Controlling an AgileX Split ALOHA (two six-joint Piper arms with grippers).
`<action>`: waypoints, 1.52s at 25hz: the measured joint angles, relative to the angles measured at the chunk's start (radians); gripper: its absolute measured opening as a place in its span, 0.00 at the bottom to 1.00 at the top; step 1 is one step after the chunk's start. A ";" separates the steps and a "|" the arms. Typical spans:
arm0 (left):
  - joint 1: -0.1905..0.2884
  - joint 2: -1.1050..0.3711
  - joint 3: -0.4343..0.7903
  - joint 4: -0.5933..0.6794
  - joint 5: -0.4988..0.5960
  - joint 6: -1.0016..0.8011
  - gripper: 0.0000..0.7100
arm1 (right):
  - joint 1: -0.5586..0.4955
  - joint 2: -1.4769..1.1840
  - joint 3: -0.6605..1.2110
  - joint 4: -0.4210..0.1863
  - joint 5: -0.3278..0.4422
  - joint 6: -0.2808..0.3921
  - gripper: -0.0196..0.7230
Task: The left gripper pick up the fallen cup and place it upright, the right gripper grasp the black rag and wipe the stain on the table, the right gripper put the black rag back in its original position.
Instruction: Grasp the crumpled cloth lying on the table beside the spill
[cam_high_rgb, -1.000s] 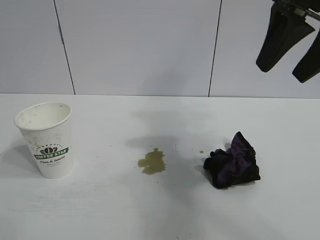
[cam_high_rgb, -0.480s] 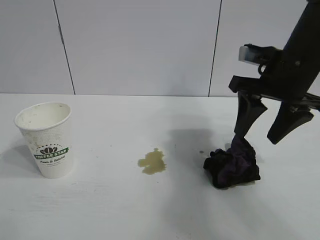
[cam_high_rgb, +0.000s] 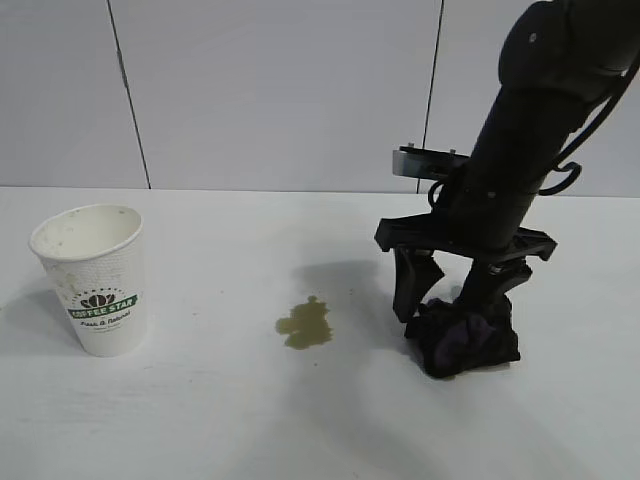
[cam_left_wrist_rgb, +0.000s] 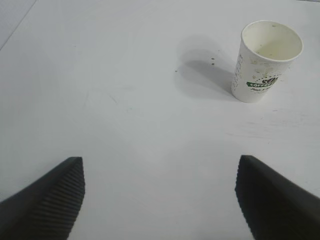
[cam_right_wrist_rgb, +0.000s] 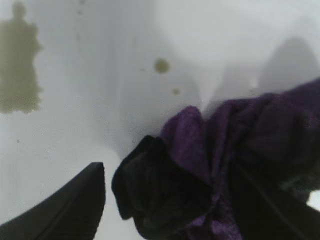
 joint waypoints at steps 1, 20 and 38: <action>0.000 0.000 0.000 0.000 0.000 0.000 0.84 | 0.004 0.000 0.000 -0.018 0.000 0.017 0.70; 0.000 0.000 0.000 0.000 0.000 0.000 0.84 | 0.004 0.000 0.000 -0.267 -0.004 0.188 0.71; 0.000 0.000 0.000 0.000 0.000 0.000 0.84 | 0.003 -0.018 -0.016 -0.160 -0.020 0.227 0.16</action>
